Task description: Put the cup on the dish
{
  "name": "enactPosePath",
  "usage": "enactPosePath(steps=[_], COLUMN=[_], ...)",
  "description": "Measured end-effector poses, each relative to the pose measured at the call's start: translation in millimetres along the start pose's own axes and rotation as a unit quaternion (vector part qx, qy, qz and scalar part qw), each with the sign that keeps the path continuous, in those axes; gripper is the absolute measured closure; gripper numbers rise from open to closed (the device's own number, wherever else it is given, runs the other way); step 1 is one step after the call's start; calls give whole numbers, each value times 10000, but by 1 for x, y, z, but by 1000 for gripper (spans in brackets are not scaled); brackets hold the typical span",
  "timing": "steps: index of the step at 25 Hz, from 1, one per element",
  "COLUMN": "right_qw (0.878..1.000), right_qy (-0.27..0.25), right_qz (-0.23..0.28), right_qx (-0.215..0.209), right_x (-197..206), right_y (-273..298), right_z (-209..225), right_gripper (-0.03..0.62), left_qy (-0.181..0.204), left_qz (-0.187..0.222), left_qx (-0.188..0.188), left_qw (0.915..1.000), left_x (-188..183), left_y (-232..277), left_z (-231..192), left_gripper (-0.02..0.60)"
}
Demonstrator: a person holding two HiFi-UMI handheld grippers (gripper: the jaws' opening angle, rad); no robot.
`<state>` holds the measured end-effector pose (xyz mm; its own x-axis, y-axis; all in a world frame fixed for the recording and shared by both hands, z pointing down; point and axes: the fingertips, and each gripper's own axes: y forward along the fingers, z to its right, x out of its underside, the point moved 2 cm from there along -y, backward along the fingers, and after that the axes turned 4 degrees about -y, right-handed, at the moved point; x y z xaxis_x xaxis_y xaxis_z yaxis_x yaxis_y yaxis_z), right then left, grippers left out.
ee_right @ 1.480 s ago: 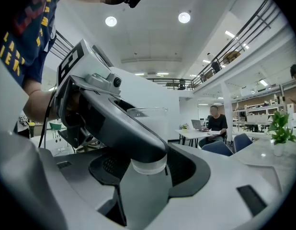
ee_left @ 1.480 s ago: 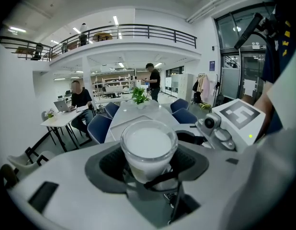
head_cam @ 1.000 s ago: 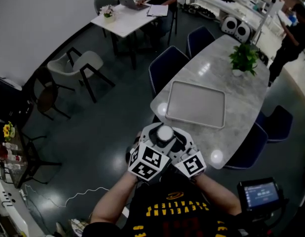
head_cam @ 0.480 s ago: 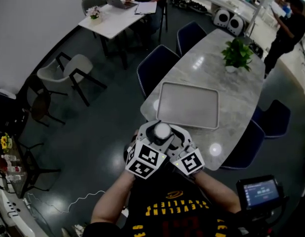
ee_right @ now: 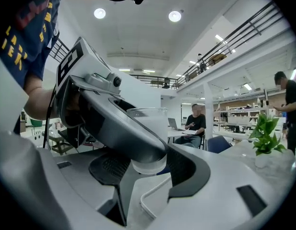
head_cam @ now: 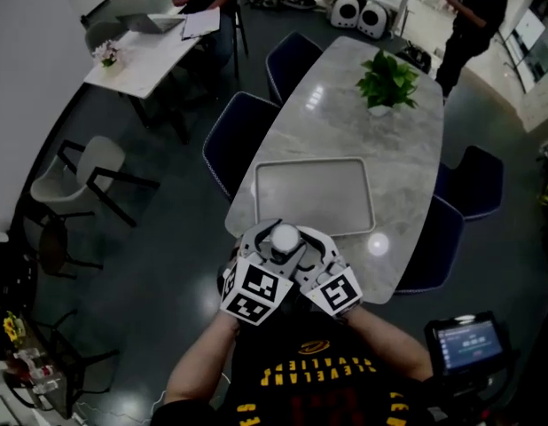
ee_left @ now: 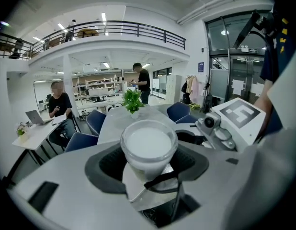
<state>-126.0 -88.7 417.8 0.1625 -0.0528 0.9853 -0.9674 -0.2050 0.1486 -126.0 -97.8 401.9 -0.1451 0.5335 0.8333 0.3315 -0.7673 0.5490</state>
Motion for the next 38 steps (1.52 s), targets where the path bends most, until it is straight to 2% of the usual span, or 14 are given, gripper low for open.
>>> enactPosePath(steps=[10, 25, 30, 38], right_qw=[9978, 9926, 9917, 9878], right_qy=[-74, -72, -124, -291], right_qz=[-201, -571, -614, -877], right_qx=[634, 1066, 1123, 1253], right_x=[6, 40, 53, 55], right_y=[27, 57, 75, 78], right_z=[54, 86, 96, 102], right_gripper=[350, 350, 350, 352], left_qy=[408, 538, 579, 597], left_qz=[-55, -54, -137, -232], left_qx=[502, 871, 801, 647], left_qw=[9979, 9947, 9950, 9958], left_x=[-25, -18, -13, -11], left_y=[43, 84, 98, 104], left_z=[-34, -68, -88, -94], left_gripper=[321, 321, 321, 321])
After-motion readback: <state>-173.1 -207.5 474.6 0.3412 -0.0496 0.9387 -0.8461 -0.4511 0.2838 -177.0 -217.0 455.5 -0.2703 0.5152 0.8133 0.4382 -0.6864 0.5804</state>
